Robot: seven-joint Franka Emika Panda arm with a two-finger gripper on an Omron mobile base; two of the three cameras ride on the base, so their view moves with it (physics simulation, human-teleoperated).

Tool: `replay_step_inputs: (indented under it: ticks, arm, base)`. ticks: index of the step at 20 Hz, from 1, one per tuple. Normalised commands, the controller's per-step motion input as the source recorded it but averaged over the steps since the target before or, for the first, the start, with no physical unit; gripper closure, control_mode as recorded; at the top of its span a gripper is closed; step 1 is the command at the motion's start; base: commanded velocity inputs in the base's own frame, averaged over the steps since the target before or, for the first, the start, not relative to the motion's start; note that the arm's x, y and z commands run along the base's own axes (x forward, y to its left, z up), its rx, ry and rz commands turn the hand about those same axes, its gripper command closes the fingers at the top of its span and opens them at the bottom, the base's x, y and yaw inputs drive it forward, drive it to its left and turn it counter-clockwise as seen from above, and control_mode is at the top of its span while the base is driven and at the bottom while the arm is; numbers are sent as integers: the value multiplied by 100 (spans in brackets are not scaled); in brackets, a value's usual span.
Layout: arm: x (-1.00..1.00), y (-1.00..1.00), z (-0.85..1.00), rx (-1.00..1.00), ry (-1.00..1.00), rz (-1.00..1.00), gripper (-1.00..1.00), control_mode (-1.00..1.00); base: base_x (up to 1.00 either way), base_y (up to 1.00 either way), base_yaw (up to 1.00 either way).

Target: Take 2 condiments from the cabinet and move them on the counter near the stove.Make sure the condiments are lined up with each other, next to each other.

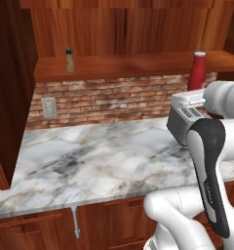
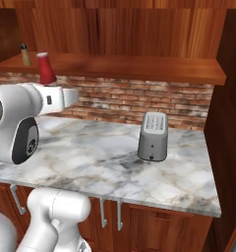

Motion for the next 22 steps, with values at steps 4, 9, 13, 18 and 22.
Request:
replay_step_inputs:
  ticks: [4,9,13,18,22]
  arm:
    - [-41,0,0,0,-5,-15,100,-100]
    - [-35,-9,0,0,0,-28,100,-100]
    - [-12,-10,0,0,0,-34,100,-100]
    - [0,-20,0,0,0,-9,100,-100]
    - [0,-25,-3,0,0,1,100,-100]
  base:
    - [0,0,0]
    - [0,0,0]
    - [0,0,0]
    - [0,0,0]
    - [0,0,0]
